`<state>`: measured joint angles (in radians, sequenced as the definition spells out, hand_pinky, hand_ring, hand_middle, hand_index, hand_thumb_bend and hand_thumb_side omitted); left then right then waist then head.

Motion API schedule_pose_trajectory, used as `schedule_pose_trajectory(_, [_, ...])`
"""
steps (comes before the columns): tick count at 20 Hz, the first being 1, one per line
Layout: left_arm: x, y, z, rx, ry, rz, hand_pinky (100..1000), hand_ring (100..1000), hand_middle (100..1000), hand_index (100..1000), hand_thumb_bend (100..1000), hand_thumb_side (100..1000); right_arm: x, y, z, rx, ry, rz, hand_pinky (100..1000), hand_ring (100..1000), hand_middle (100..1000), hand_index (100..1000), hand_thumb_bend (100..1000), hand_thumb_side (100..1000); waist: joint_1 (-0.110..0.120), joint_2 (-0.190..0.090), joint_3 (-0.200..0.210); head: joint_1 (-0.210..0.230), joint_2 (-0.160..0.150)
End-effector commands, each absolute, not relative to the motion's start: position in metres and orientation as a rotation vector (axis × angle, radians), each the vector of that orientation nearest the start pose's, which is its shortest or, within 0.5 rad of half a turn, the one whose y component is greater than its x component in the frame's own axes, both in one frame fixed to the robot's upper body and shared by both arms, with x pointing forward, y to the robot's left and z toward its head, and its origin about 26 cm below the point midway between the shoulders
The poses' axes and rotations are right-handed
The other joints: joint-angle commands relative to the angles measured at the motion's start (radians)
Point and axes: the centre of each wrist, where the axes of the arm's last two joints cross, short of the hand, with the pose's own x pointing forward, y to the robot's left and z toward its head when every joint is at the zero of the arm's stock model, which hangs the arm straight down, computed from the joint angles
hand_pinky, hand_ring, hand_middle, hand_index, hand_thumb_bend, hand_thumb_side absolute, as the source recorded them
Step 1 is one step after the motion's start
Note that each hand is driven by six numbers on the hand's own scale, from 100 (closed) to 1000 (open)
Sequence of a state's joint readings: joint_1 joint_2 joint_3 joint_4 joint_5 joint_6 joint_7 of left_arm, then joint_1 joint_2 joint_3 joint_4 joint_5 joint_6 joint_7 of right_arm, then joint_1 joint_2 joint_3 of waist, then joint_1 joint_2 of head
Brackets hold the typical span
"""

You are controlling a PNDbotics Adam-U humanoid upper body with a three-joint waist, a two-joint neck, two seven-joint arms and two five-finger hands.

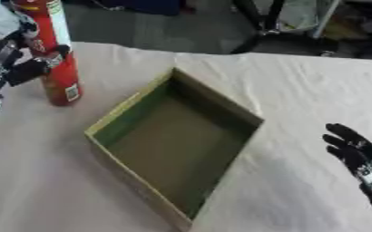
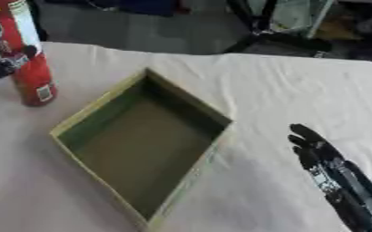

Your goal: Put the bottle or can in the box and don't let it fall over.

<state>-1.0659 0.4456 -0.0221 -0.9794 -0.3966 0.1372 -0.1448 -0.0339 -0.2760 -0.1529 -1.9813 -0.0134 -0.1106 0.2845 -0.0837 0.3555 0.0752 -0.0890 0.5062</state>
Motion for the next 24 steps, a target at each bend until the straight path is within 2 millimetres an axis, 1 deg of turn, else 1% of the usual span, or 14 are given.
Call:
schedule_pose_trajectory(1, [0.482,0.273,0.288,0.649,-1.781,-0.680,1000,1000,1000,898,385,659,0.263,-0.318,0.138,-0.149,-2.085,0.498,1000,1000,1000,1000,100,818,0.002,-0.016,-0.004,0.002,-0.015])
schedule_pose_trajectory(2, [0.482,0.273,0.287,0.642,-1.778,-0.678,1000,1000,1000,897,385,680,0.263,-0.318,0.138,-0.148,-2.085,0.497,1000,1000,1000,1000,100,818,0.002,-0.016,-0.004,0.002,-0.016])
schedule_pose_trajectory(11, [0.483,0.271,0.285,0.601,-1.767,-0.672,1000,1000,1000,881,381,711,0.263,-0.318,0.138,-0.148,-2.080,0.493,1000,1000,1000,1000,100,817,0.001,-0.018,-0.005,0.002,-0.016])
schedule_pose_trajectory(14, [0.483,0.271,0.284,0.593,-1.759,-0.678,1000,1000,1000,893,394,712,0.263,-0.318,0.138,-0.146,-2.082,0.495,1000,1000,1000,1000,100,808,-0.001,-0.020,-0.005,0.001,-0.013])
schedule_pose_trajectory(16, [0.483,0.271,0.284,0.598,-1.755,-0.688,1000,1000,1000,900,412,723,0.263,-0.320,0.139,-0.150,-2.090,0.505,1000,1000,1000,1000,100,785,-0.002,-0.022,-0.004,-0.001,-0.009])
schedule_pose_trajectory(18, [0.483,0.270,0.284,0.602,-1.754,-0.698,1000,1000,1000,901,414,720,0.263,-0.322,0.142,-0.158,-2.109,0.525,1000,1000,1000,1000,100,764,-0.004,-0.024,-0.003,-0.002,-0.006])
schedule_pose_trajectory(20, [0.483,0.270,0.285,0.609,-1.755,-0.712,1000,1000,1000,901,411,709,0.264,-0.329,0.150,-0.189,-2.143,0.574,995,1000,1000,1000,100,706,-0.007,-0.029,-0.004,-0.004,-0.002])
schedule_pose_trajectory(23, [0.482,0.269,0.284,0.614,-1.754,-0.728,1000,1000,1000,902,407,710,0.264,-0.340,0.164,-0.261,-2.168,0.629,991,1000,1000,1000,100,714,-0.012,-0.035,-0.005,-0.005,0.002])
schedule_pose_trajectory(24, [0.483,0.269,0.283,0.614,-1.751,-0.733,1000,1000,1000,901,408,709,0.265,-0.344,0.171,-0.289,-2.168,0.643,987,1000,1000,1000,100,681,-0.014,-0.036,-0.005,-0.006,0.003])
